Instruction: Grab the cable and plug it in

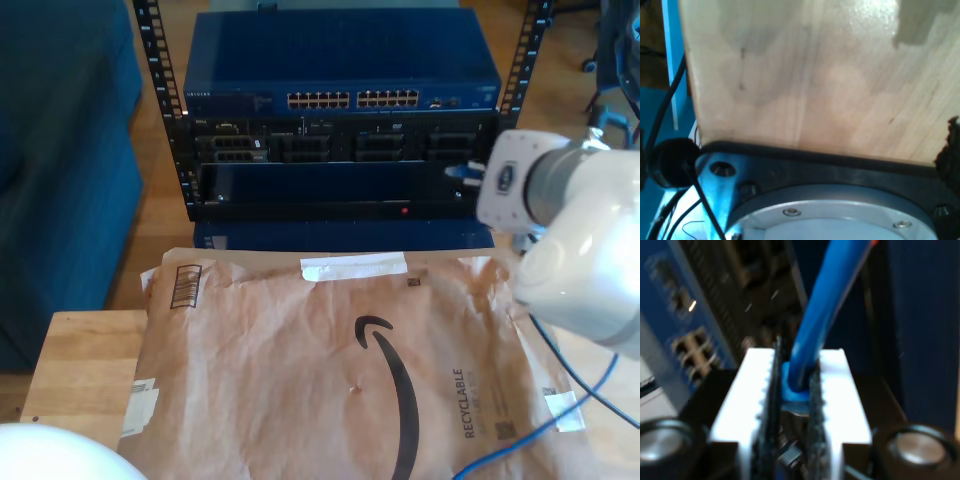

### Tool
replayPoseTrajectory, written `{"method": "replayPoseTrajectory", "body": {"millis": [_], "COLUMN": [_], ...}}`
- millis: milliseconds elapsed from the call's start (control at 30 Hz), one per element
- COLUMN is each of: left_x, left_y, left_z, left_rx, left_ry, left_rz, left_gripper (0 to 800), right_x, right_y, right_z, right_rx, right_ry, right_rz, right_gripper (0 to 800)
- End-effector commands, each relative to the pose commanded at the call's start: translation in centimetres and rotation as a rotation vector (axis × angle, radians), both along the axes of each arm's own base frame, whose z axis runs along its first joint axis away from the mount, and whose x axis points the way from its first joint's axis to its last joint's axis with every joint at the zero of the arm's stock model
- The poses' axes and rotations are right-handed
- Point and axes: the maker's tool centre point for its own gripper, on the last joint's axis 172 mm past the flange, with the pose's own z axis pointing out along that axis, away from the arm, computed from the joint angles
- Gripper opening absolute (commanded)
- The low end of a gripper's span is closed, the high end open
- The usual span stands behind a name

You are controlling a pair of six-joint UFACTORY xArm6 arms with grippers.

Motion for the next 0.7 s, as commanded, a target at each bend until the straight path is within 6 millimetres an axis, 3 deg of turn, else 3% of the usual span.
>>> {"method": "replayPoseTrajectory", "body": {"millis": [200, 400, 633, 700], "left_x": [0.0, 0.0, 0.0, 0.0], "left_y": [0.0, 0.0, 0.0, 0.0], "left_z": [0.0, 0.0, 0.0, 0.0], "left_rx": [0.0, 0.0, 0.0, 0.0], "left_ry": [0.0, 0.0, 0.0, 0.0], "left_rz": [0.002, 0.002, 0.002, 0.002], "left_gripper": [800, 800, 800, 800], "right_x": [0.2, -0.2, -0.4, -1.1], "right_y": [-0.1, -0.1, 0.8, 0.6], "right_z": [0.3, -0.6, 1.6, 1.2], "right_rx": [-0.014, -0.028, -0.084, -0.085], "right_ry": [-0.014, -0.001, -0.05, -0.043], "right_rz": [0.003, 0.011, 0.071, 0.072], "right_gripper": [1, 1, 1, 1]}}
